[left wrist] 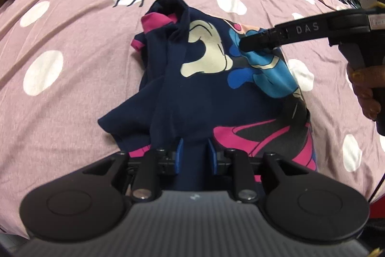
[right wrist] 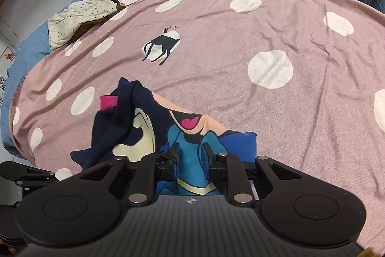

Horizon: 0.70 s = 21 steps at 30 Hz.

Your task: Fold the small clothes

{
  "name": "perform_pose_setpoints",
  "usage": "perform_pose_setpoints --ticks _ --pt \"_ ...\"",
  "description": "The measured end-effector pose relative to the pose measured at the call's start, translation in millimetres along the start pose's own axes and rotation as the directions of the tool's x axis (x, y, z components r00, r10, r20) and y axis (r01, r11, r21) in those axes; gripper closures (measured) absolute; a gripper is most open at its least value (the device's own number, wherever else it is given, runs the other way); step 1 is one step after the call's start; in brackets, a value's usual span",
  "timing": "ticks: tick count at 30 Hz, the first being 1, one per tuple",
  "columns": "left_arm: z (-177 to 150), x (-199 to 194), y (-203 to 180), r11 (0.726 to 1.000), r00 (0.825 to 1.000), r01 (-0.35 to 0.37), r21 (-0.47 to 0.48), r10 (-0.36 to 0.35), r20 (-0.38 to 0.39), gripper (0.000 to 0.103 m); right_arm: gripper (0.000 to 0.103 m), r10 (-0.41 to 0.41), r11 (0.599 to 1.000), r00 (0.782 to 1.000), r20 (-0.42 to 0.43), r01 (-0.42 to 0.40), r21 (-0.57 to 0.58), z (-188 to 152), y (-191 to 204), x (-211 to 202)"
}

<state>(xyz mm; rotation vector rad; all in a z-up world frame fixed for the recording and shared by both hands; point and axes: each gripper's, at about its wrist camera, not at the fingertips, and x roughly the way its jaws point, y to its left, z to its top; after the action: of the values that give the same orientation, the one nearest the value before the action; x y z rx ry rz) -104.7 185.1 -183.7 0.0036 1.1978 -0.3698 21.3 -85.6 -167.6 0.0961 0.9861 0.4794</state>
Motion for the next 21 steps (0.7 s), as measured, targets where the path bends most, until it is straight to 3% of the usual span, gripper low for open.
perform_pose_setpoints --ticks 1,2,3,4,5,6,8,10,12,16,19,21 --pt "0.8 -2.9 0.1 1.0 1.0 0.016 -0.005 -0.016 0.003 0.063 0.061 0.006 1.0 1.0 0.005 -0.006 -0.002 1.2 1.1 -4.0" --pt "1.1 -6.8 0.6 1.0 1.0 0.027 -0.008 -0.027 0.012 0.046 0.05 0.017 1.0 1.0 0.017 -0.017 0.0 0.8 1.0 -9.7" --pt "1.8 -11.5 0.9 0.999 0.999 0.032 -0.006 -0.031 0.027 0.04 0.031 0.031 0.999 0.999 0.034 -0.032 0.008 0.1 -0.3 -17.4" --pt "1.4 -18.0 1.5 0.999 0.998 0.037 0.005 -0.038 0.047 0.035 0.021 0.046 0.999 0.998 0.053 -0.048 0.019 -1.1 -3.0 -26.0" --pt "1.4 -23.5 2.9 0.998 0.997 0.054 0.017 -0.055 0.062 0.032 0.005 0.055 0.998 0.996 0.071 -0.058 0.034 -2.5 -6.8 -34.2" --pt "0.8 -29.7 5.9 0.996 0.994 0.081 0.024 -0.082 0.07 0.028 0.0 0.058 0.997 0.995 0.084 -0.063 0.053 -4.5 -11.7 -41.5" --pt "-2.2 -39.6 17.5 0.993 0.99 0.114 0.006 -0.114 0.088 0.01 0.0 0.08 0.991 0.993 0.088 -0.089 0.104 -10.5 -26.3 -52.0" --pt "-8.8 -43.1 37.1 0.988 0.984 0.149 -0.038 -0.145 0.1 0.002 0.0 0.102 0.978 0.992 0.08 -0.114 0.173 -20.9 -46.0 -56.6" --pt "-18.2 -37.6 60.9 0.974 0.977 0.205 -0.095 -0.198 0.082 0.002 0.0 0.122 0.952 0.99 0.075 -0.138 0.272 -35.9 -68.4 -56.5" --pt "-35.5 -7.8 87.4 0.952 0.959 0.277 -0.128 -0.283 -0.029 0.008 0.001 0.221 0.852 0.971 0.096 -0.24 0.465 -66.4 -103.0 -48.7" --pt "-38.7 3.0 88.1 0.926 0.932 0.356 -0.128 -0.362 -0.027 0.008 0.002 0.298 0.816 0.95 0.096 -0.306 0.491 -75.5 -102.3 -40.0" --pt "-35.7 9.0 88.3 0.895 0.904 0.42 -0.148 -0.427 -0.016 0.008 0.003 0.302 0.829 0.95 0.083 -0.305 0.47 -76.6 -96.9 -33.4"
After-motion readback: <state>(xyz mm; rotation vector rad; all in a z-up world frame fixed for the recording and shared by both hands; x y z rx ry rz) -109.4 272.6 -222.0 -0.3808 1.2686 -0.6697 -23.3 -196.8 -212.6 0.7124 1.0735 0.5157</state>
